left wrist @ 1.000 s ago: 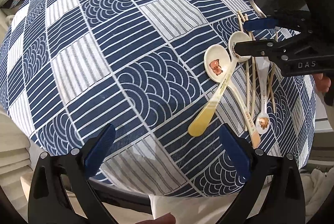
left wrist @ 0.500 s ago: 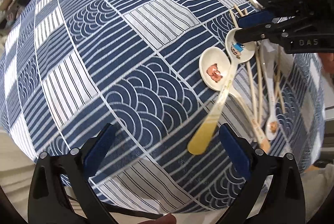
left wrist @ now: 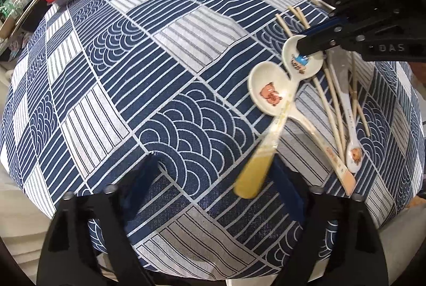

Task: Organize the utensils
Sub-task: 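Close the right gripper on the yellow-handled spoon's bowl and lift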

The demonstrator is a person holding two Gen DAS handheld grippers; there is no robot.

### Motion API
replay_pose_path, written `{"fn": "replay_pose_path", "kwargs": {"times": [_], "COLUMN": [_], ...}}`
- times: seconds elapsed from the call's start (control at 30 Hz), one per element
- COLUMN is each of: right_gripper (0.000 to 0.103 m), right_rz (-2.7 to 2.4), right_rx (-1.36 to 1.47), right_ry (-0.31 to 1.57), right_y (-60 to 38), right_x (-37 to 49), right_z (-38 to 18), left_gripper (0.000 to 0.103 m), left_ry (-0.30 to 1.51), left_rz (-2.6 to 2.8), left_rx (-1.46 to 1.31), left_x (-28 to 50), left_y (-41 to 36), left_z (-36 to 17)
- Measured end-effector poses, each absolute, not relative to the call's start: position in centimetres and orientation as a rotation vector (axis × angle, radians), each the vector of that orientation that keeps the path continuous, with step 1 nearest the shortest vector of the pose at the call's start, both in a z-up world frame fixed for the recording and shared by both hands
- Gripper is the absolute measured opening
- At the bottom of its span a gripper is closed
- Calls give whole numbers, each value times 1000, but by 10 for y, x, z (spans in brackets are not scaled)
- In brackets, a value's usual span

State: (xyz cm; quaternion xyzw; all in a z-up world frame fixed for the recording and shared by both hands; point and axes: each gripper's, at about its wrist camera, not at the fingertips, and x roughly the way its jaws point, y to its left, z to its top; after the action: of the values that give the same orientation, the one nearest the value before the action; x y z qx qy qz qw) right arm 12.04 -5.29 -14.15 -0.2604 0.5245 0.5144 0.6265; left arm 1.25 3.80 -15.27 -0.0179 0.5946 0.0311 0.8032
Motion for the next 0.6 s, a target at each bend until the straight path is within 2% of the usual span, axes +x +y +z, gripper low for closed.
{"fn": "replay_pose_path", "kwargs": {"times": [0.07,0.1,0.13,0.6], "right_gripper": [7,7,6,7], "right_rz": [1179,1179,1182,1158], "right_rx": [-582,-572,-564,-516], "right_ry": [1207,1205,1203,1144], "right_y": [-52,-54,-54,-59], "right_x": [119,118,116,118], "right_z": [-142,-141,-141,-119], "left_gripper": [57,36,30,25], "left_ry": [1276,1273,1276,1303], "left_rz": [57,50,47,-11], "left_rx": [-35,-37,-40,-30], "left_x": [14,15,15,19], "left_y": [36,36,38,30], "left_z": [-149,-147,-144,-135]}}
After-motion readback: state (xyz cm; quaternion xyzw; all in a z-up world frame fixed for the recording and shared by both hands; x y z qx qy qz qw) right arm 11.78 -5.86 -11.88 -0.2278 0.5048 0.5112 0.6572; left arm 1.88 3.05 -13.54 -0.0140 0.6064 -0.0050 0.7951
